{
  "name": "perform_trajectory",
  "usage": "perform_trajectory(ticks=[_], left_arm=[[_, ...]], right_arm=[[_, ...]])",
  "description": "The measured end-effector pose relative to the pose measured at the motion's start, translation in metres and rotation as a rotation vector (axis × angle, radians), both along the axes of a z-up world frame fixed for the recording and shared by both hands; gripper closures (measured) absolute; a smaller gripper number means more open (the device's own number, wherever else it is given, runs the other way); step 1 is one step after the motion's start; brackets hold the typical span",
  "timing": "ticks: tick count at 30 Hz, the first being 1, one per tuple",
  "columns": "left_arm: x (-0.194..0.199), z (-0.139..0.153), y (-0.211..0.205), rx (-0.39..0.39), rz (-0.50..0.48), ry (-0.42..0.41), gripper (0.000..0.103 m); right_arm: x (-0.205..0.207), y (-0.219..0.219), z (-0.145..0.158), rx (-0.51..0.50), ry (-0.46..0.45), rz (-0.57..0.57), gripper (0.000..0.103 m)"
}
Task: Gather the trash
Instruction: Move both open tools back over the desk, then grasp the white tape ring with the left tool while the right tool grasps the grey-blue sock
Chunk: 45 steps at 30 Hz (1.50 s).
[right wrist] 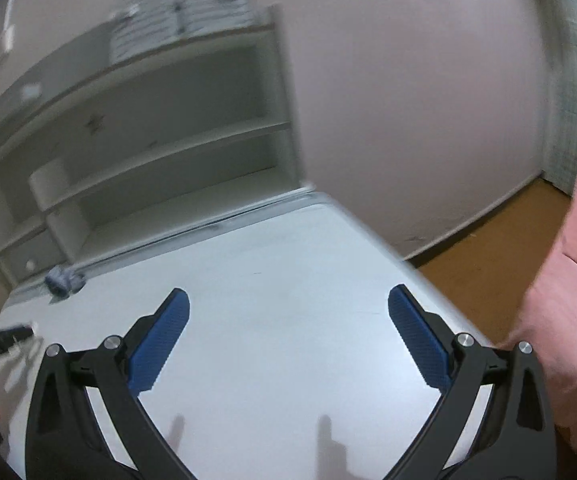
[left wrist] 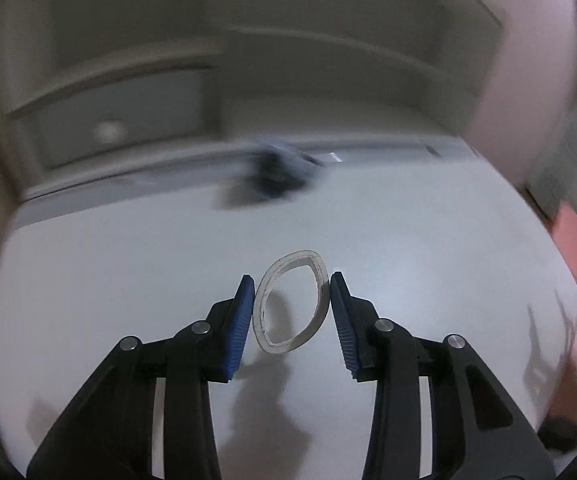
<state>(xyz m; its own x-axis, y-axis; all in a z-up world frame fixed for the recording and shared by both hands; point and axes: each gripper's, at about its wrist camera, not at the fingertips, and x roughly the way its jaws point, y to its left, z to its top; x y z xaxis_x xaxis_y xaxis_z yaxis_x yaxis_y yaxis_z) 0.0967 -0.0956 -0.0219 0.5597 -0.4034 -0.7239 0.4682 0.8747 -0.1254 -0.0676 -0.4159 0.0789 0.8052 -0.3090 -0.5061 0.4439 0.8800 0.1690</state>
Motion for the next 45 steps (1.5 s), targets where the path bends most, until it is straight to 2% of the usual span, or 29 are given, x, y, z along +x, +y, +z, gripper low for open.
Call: perform_trajectory(ticks=[4,8,10,13,20,21,23,24,25,26,27,29,30,31,32,33,35,45], left_arm=[[0.023,0.006,0.05,0.012,0.167,-0.037,0.065],[0.042,-0.004,0.074,-0.008,0.254,-0.01,0.065],[0.05,-0.008,0.077,-0.022,0.261,0.0,0.065],[0.05,-0.015,0.079,-0.032,0.254,0.016,0.065],[0.055,-0.018,0.076,-0.043,0.209,0.043,0.065],[0.057,-0.02,0.077,-0.042,0.207,0.051,0.064],[0.057,-0.022,0.076,-0.026,0.203,0.058,0.051],[0.056,-0.022,0.073,-0.004,0.204,0.056,0.034],[0.055,-0.022,0.071,0.016,0.2,0.053,0.029],[0.054,-0.022,0.068,0.027,0.184,0.054,0.027],[0.055,-0.023,0.068,0.03,0.179,0.057,0.027],[0.053,-0.023,0.07,0.047,0.175,0.056,0.027],[0.054,-0.024,0.068,0.067,0.177,0.049,0.031],[0.053,-0.024,0.068,0.082,0.178,0.041,0.04],[0.053,-0.023,0.068,0.096,0.181,0.036,0.056],[0.053,-0.023,0.068,0.093,0.178,0.042,0.066],[0.049,-0.02,0.068,0.095,0.165,0.049,0.066],[0.01,0.016,0.038,0.119,0.12,-0.031,0.066]], right_arm=[[0.056,0.031,0.001,0.037,0.035,0.147,0.007],[0.135,0.08,0.001,0.127,0.095,0.371,0.007],[0.176,0.115,-0.001,0.114,0.139,0.486,0.007],[0.223,0.161,-0.006,0.045,0.189,0.593,0.007],[0.292,0.217,-0.021,-0.055,0.273,0.691,0.007],[0.297,0.221,-0.023,-0.068,0.284,0.697,0.007],[0.306,0.231,-0.027,-0.102,0.303,0.706,0.007],[0.309,0.233,-0.029,-0.112,0.307,0.708,0.007],[0.312,0.236,-0.031,-0.123,0.315,0.709,0.008],[0.313,0.237,-0.033,-0.123,0.321,0.712,0.017],[0.316,0.238,-0.036,-0.112,0.339,0.725,0.03],[0.317,0.239,-0.041,-0.094,0.357,0.739,0.044],[0.315,0.24,-0.041,-0.11,0.353,0.737,0.055],[0.314,0.241,-0.041,-0.113,0.351,0.738,0.06],[0.312,0.24,-0.04,-0.093,0.351,0.747,0.071],[0.309,0.238,-0.04,-0.069,0.351,0.753,0.072],[0.302,0.235,-0.038,-0.071,0.344,0.749,0.073],[0.247,0.204,-0.007,-0.07,0.268,0.717,0.073]])
